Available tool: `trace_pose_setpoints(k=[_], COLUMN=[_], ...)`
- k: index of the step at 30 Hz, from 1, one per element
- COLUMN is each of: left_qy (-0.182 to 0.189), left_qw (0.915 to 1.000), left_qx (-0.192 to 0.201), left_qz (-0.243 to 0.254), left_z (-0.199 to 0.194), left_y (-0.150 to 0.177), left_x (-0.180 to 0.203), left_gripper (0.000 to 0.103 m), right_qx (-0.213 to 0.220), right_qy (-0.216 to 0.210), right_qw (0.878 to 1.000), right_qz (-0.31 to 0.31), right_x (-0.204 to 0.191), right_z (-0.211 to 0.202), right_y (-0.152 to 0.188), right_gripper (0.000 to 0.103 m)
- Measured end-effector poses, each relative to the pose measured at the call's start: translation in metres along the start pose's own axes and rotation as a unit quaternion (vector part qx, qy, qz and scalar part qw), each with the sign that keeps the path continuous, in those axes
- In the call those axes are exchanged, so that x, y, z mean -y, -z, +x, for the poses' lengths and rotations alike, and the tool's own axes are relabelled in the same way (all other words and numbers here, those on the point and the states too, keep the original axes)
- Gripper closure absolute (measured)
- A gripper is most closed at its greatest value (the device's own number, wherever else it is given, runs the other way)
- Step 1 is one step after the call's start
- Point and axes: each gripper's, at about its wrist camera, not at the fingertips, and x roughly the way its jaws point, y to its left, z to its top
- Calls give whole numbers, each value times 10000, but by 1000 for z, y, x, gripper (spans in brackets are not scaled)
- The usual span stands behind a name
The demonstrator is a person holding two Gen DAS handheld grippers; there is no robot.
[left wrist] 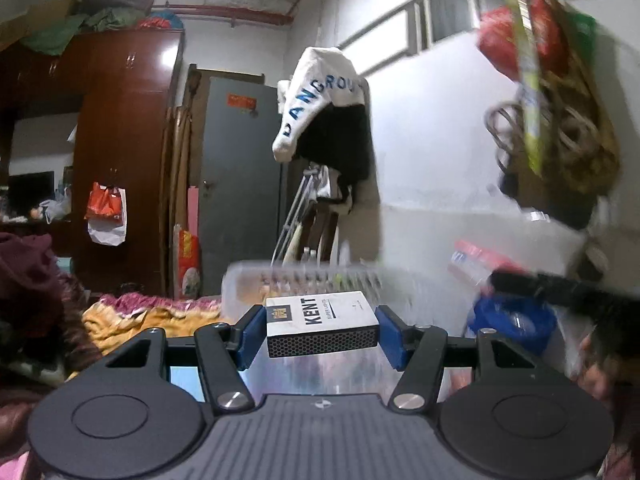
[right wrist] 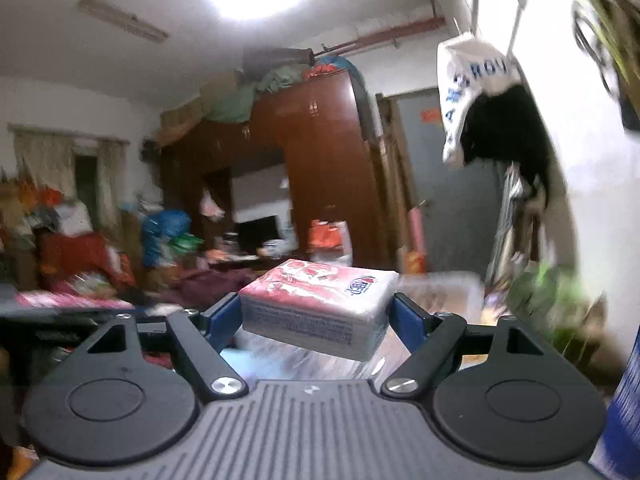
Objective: Organize objects
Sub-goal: 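Lift both items into the white basket and open both grippers, then grasp the purple box with the left gripper while the right grasps the red-filled bag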
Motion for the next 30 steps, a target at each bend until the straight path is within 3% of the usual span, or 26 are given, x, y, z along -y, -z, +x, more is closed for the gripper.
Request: trace_pose_setpoints(k=[2,4,8,10,11,12,14,17,19,21,24,26,30], left_qy=[53,41,-68,-244,-320,-345,-311,-306,-278,3,395,449,279], left_qw=[9999,9990,9948,9932,9931,9937,9950,9977,9981,9991,9978,9966,9989], left_qx=[-147,-439,-1005,-1102,-1072,-981,-887,-545,-507,-427,-419,-470,-358], left_qz=[-50,-99,119,266,350,415,341,275,207,66,-340,-501,-140], left_z=[36,72,122,133,133,130,119,71,37,1,-35,-42,-44], left_y=[-21,-32,-26,-21,-19,-17,-16,-3,19,50,97,115,126], left_x=[1,3,14,18,20,21,19,18,21,24,26,27,34], left_gripper=[40,40,38,17,15,15,15,15,11,11,11,11,11], right_qx=[-223,-510,-892,-1016,-968,-876,-632,-532,-683,-815,-1098,-1025,-1351], right_qy=[244,218,375,308,393,468,492,520,505,495,164,-117,-89], right_qw=[9993,9985,9950,9941,9943,9948,9965,9972,9964,9952,9920,9925,9908], right_qz=[-181,-45,-256,-209,-196,-228,-258,-38,12,216,596,653,-29], right_x=[7,17,21,20,19,17,14,13,12,8,-4,-13,-38], right_z=[37,67,101,103,100,95,77,43,21,-2,-35,-52,-40], right_y=[-14,-20,-17,-14,-13,-14,-13,-5,10,32,73,96,116], right_gripper=[21,21,20,18,12,0,0,0,0,0,0,0,16])
